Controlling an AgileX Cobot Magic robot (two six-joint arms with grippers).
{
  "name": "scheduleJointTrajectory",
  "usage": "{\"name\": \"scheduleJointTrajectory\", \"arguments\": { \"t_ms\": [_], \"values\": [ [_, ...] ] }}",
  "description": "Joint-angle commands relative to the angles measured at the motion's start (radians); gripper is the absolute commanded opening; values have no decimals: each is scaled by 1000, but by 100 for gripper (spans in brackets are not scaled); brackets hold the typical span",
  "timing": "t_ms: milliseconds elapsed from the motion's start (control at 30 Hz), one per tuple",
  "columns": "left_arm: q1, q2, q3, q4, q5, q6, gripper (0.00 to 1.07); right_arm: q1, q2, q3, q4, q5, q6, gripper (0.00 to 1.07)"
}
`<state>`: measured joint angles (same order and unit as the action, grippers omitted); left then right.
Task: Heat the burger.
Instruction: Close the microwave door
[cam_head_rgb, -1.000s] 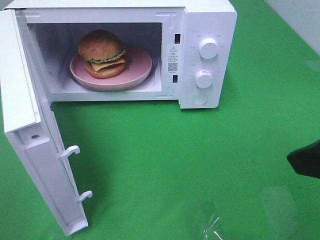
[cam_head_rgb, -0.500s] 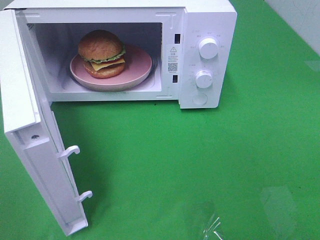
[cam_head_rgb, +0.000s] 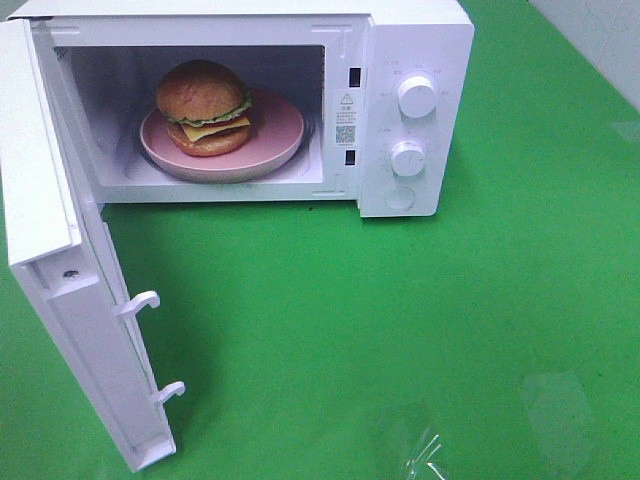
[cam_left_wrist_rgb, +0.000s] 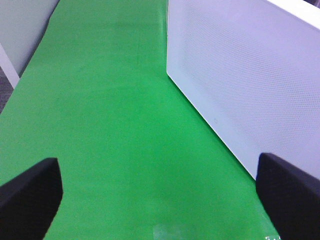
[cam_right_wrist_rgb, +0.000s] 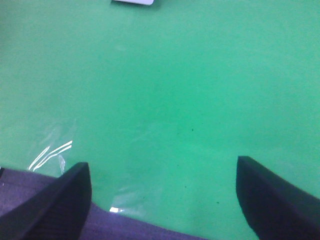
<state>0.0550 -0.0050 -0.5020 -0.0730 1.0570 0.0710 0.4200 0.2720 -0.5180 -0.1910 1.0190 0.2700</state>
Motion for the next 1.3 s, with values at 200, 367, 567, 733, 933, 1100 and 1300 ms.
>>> {"name": "scheduleJointTrajectory", "arguments": {
  "t_ms": [200,367,567,733,933,1100,1300],
  "values": [
    [-7,-22,3,0,-14,-5,98,-196,-212,4,-5,-4,-14,76],
    [-7,-22,3,0,-14,-5,98,-252,-298,5,-5,-4,-16,76],
    [-7,-21,3,-3,-14,-5,98,-254,-303,6,-5,-5,-19,76],
    [-7,-21,3,-1,-14,-5,98,-254,-303,6,-5,-5,-19,76],
    [-7,-21,3,-1,-14,-5,98,-254,-303,6,-5,-5,-19,76],
    [-7,-21,3,-1,-14,-5,98,-254,-303,6,-5,-5,-19,76],
    [-7,-21,3,-1,-14,-5,98,-254,-303,6,-5,-5,-19,76]
  ]
}}
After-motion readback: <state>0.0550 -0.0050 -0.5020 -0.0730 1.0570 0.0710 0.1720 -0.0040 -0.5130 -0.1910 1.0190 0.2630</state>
